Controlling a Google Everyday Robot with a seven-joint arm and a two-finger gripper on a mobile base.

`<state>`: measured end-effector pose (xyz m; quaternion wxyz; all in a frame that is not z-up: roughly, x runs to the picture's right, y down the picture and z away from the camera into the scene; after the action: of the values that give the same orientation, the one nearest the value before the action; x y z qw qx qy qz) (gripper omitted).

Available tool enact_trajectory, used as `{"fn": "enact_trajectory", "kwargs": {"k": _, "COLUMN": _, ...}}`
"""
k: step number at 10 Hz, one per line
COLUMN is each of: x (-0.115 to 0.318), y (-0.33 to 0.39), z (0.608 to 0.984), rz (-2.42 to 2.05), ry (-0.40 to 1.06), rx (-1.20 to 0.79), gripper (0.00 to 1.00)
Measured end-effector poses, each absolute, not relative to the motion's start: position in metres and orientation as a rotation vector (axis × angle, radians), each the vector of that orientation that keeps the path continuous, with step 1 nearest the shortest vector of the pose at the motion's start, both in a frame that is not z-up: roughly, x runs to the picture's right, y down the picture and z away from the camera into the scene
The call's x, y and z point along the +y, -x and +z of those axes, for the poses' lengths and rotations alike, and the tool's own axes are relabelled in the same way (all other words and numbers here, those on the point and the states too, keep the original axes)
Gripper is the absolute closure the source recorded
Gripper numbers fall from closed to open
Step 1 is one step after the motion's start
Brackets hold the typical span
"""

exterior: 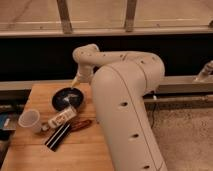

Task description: Pick up the ceramic bowl

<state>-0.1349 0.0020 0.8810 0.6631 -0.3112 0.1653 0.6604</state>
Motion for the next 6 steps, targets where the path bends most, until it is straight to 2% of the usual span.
{"fn": "enact_trajectory", "kwargs": {"k": 6, "x": 0.0103, "y": 0.1407, "z": 0.8901, "rz": 1.476, "ry": 0.766, "rx": 0.4, "gripper": 0.2}}
